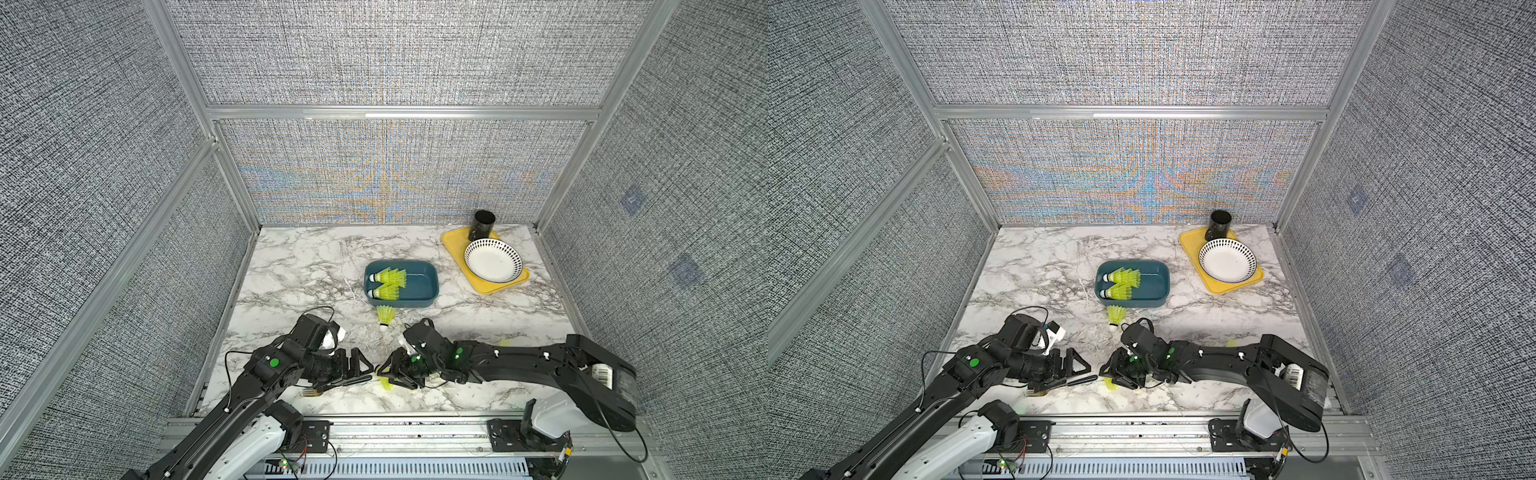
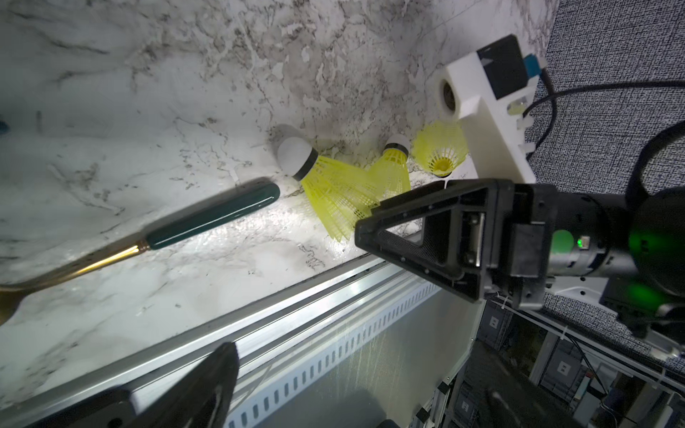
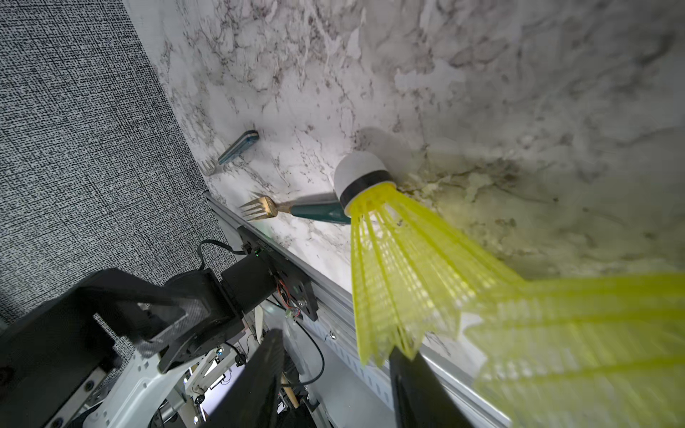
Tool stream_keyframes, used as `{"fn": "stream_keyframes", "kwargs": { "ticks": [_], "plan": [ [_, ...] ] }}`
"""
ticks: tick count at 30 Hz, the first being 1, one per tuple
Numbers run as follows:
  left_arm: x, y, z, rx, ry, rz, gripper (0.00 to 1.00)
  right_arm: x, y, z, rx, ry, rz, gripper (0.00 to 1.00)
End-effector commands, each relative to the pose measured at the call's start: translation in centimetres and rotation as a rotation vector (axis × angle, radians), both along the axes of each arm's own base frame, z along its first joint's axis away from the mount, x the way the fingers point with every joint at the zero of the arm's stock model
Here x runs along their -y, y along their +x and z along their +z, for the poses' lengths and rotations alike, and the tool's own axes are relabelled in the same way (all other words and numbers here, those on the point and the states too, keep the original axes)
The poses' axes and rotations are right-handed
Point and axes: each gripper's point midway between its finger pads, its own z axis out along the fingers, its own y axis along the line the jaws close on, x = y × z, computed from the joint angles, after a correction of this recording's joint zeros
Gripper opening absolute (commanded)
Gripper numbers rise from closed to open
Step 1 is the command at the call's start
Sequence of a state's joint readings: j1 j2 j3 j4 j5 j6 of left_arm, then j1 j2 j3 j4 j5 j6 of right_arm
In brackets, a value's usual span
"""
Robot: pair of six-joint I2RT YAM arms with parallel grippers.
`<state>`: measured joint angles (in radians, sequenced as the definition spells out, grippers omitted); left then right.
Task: Put the shuttlecocks into the storage box
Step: Pick up the shuttlecock at the center of the board, then place the shuttlecock in the storage box.
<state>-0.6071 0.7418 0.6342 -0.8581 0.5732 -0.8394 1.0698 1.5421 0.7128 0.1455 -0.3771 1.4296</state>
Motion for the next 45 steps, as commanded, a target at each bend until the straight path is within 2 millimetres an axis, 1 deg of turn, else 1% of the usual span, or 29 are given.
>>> {"fn": "stream_keyframes", "kwargs": {
  "ticks": [1,3,7,9,12,13,14,15,18,23,26,29,33,38,45],
  "plan": [
    [-0.1,-0.6,0.0,-0.023,-0.001,-0.014,1.00,-1.0,1.0,0.4,0.020,0.027,-0.036,0.42],
    [-0.1,-0.7,0.0,-0.019,-0.001,-0.019,1.00,-1.1,1.3,0.2,0.024,0.018,-0.043,0.39],
    [-0.1,-0.6,0.3,-0.008,-0.001,-0.022,1.00,-1.2,1.6,-0.1,0.031,0.002,-0.055,0.29],
    [-0.1,-0.4,0.3,-0.003,0.001,-0.021,1.00,-1.4,1.8,0.0,0.034,-0.001,-0.051,0.23],
    [-0.1,-0.2,0.5,0.008,0.003,-0.017,1.00,-1.6,2.2,0.1,0.047,-0.009,-0.043,0.10],
    [0.0,0.0,0.6,0.012,0.004,-0.016,1.00,-1.4,2.2,-0.2,0.046,-0.024,-0.037,0.07],
    [0.0,0.1,0.8,0.019,0.003,-0.014,1.00,-2.1,2.8,0.8,0.064,-0.003,-0.034,0.02],
    [0.0,0.2,0.8,0.022,0.004,-0.011,1.00,-2.1,3.1,1.1,0.069,-0.002,-0.032,0.00],
    [0.1,0.6,1.0,0.034,0.000,0.005,1.00,-2.4,3.8,1.7,0.092,-0.008,-0.011,0.00],
    [0.2,1.5,1.6,0.065,-0.012,0.048,1.00,-2.9,5.1,3.3,0.146,-0.024,0.032,0.00],
    [0.5,2.4,2.2,0.090,-0.028,0.078,1.00,-2.6,5.9,4.4,0.185,-0.048,0.049,0.00],
    [0.8,3.3,2.8,0.116,-0.042,0.099,1.00,-1.8,7.2,5.7,0.228,-0.069,0.053,0.00],
    [1.5,4.7,3.5,0.140,-0.046,0.109,1.00,-0.1,9.2,7.0,0.291,-0.118,0.071,0.00],
    [2.6,6.5,4.5,0.171,-0.057,0.115,1.00,2.6,11.9,8.3,0.354,-0.155,0.085,0.00],
    [4.1,9.1,5.1,0.196,-0.074,0.142,1.00,6.2,14.8,8.6,0.390,-0.200,0.092,0.00]
  ]
}}
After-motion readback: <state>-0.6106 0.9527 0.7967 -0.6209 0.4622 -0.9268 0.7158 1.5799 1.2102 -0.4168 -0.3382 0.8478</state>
